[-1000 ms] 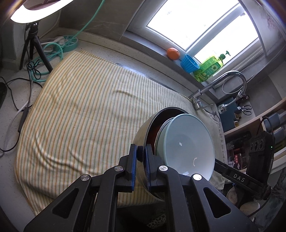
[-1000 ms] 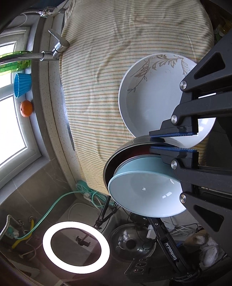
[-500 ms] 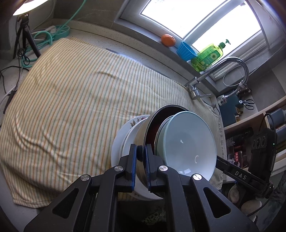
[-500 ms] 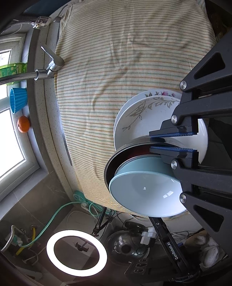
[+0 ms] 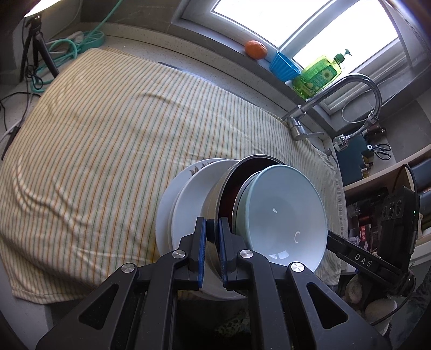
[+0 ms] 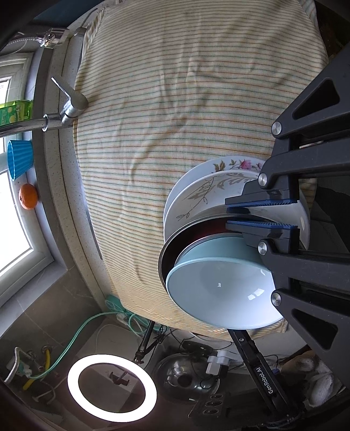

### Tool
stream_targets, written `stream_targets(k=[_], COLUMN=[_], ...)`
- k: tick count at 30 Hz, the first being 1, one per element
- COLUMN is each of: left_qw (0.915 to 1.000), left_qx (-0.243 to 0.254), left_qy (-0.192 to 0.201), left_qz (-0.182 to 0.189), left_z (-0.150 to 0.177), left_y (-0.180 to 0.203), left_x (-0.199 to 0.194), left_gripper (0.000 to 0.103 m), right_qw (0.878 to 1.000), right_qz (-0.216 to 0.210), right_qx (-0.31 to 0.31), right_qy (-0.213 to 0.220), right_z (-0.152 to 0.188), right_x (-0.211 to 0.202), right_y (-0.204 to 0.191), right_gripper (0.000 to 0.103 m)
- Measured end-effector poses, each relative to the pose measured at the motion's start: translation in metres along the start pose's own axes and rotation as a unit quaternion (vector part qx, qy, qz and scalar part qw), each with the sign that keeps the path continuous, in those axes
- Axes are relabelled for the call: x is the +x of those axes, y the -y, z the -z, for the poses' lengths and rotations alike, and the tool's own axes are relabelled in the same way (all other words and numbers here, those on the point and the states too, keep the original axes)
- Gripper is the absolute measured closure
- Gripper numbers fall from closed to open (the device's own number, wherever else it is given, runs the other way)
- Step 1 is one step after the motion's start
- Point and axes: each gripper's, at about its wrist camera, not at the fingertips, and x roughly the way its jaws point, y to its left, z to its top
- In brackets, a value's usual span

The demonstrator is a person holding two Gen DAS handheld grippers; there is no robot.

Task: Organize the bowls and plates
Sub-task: 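Lower the bowl stack onto the white floral plate stack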

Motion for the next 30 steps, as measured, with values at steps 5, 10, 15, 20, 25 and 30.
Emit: stream_targets(k=[5, 10, 15, 20, 25, 30], left_qw=[1.0000, 1.0000, 1.0000, 0.9999, 1.0000, 1.0000], left_qx=[-0.002, 0.002, 0.000, -0.009, -0.006, -0.004], left_qy=[0.001, 0.002, -0.002, -0.004, 0.006, 0.007], left_qz=[-0.004, -0.009, -0.009, -0.006, -0.004, -0.002], left_z=[0.002, 0.001, 0.001, 0.001, 0.000, -0.001], left_y=[0.003, 0.003, 0.000, -0.007, -0.006, -0.005], left_x=[0.003, 0.004, 0.004, 0.002, -0.004, -0.006], left_gripper=[0.095, 0.095, 0.095, 0.096, 0.096, 0.096], right_qw=[1.000, 1.000, 1.000, 1.000, 1.000, 1.000], right_qz=[-0.001, -0.003, -0.004, -0.009, -0.003, -0.004], right_qx=[0.004, 0.003, -0.001, 0.000, -0.006, -0.001], right_qy=[-0.002, 0.001, -0.001, 0.000, 0.002, 0.002], right_z=[0.000, 0.001, 0.001, 0.001, 0.002, 0.003], right_x=[0.002, 0.002, 0.003, 0.003, 0.004, 0.004], right_y=[0.005, 0.005, 0.002, 0.000, -0.004, -0.001], right_gripper=[0.094, 0.094, 0.094, 0.094, 0.092, 0.092])
